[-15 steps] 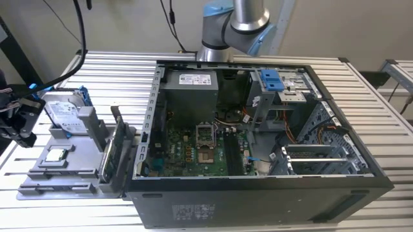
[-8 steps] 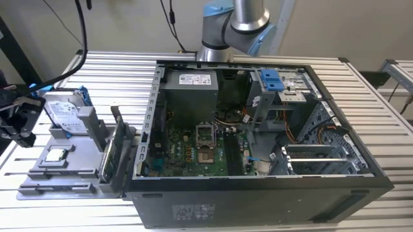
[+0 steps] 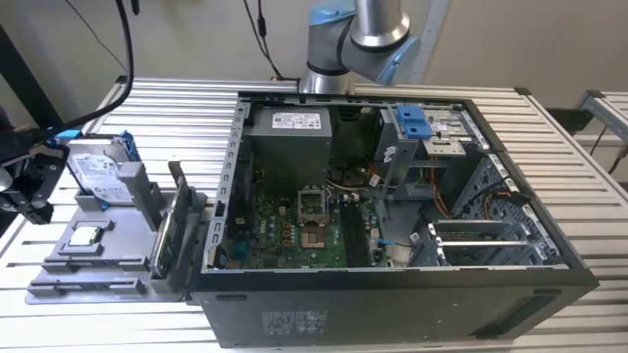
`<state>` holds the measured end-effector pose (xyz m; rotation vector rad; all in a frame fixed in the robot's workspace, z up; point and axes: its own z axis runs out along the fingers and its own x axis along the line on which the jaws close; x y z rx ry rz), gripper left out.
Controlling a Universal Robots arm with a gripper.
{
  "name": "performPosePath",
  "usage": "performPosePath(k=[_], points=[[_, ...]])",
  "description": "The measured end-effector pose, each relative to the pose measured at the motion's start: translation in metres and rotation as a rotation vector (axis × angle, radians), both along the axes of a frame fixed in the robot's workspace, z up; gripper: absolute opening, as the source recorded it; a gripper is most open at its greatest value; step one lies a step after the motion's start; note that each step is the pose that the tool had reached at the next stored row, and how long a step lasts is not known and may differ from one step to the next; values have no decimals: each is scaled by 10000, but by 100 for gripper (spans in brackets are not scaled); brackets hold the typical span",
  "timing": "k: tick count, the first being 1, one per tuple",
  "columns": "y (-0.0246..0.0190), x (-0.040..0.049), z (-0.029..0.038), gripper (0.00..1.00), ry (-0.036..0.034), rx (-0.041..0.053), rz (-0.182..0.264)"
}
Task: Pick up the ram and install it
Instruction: 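Pick up the ram and move it above insertion slot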
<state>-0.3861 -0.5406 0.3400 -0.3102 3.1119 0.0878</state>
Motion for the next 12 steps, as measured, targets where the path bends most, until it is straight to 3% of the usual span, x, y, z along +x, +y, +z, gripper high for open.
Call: performPosePath(k=[12], points=[[0, 0, 0, 11, 0, -1, 1212]])
